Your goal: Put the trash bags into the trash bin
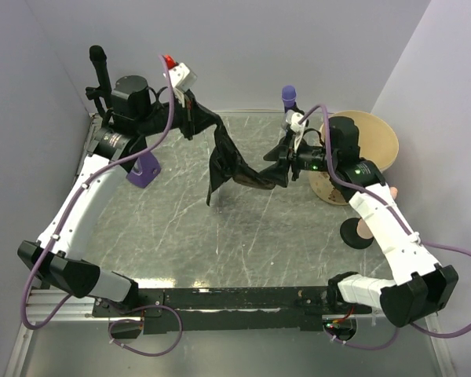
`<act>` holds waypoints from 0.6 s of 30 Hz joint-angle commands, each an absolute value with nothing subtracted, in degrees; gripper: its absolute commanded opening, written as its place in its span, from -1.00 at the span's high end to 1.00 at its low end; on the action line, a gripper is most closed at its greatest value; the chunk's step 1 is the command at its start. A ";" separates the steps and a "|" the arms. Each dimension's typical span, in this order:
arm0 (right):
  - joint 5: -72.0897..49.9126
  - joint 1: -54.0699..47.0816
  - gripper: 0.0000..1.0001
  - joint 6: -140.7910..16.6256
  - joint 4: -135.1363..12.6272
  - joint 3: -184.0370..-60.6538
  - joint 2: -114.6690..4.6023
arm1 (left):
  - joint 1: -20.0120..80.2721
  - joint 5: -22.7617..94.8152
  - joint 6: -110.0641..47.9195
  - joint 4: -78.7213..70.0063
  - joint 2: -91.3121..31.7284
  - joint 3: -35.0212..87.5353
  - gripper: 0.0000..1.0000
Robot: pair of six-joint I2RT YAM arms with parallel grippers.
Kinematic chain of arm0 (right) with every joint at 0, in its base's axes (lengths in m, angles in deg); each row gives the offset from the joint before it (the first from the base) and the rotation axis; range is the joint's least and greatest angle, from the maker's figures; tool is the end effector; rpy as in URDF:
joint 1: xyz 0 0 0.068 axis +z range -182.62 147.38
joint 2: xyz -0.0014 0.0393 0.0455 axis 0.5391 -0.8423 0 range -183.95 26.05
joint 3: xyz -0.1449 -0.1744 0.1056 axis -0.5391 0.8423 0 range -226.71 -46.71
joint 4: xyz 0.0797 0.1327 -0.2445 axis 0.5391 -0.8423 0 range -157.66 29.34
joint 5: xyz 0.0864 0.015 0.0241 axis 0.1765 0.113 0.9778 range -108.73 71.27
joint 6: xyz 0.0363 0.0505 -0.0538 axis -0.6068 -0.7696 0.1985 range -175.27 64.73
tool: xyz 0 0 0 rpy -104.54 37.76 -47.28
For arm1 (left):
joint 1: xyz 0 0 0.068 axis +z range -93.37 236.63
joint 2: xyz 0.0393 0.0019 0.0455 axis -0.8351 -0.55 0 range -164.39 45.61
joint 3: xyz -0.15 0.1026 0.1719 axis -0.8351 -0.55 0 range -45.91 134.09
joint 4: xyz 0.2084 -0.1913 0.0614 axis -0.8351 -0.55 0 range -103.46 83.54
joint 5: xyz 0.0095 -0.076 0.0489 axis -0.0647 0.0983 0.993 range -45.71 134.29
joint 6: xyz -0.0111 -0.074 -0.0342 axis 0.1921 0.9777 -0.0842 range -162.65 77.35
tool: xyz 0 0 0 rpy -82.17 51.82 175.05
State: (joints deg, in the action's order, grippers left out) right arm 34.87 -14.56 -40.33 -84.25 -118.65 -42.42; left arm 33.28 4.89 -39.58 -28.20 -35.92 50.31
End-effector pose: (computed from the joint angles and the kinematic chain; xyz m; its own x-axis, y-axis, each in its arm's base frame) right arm 0.2784 0.1513 0.3736 -0.0833 -0.1881 -0.9786 -0.9563 0.2912 0.0254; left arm 0.3158 -0.1858 0.4631 -0.1600 0.0240 -0.9868 0.8773 0.4617 -0.1310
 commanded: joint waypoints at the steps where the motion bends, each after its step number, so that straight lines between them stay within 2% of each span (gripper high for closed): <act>1: 36.04 -11.71 -0.35 -35.06 -80.09 -117.82 -38.56 | 33.95 10.53 -31.67 -23.08 -36.30 53.66 0.99; 8: 22.43 -2.58 -0.34 -25.14 -71.39 -111.05 -33.10 | 34.04 13.44 -29.03 -22.81 -37.35 56.22 0.99; 13: 7.85 4.45 -0.32 -22.75 -64.46 -109.73 -34.77 | 34.04 11.77 -27.89 -22.11 -36.74 56.66 0.99; 18: -4.83 8.16 -0.19 -23.62 -56.80 -110.60 -38.37 | 34.04 10.37 -27.98 -22.02 -35.77 56.39 0.99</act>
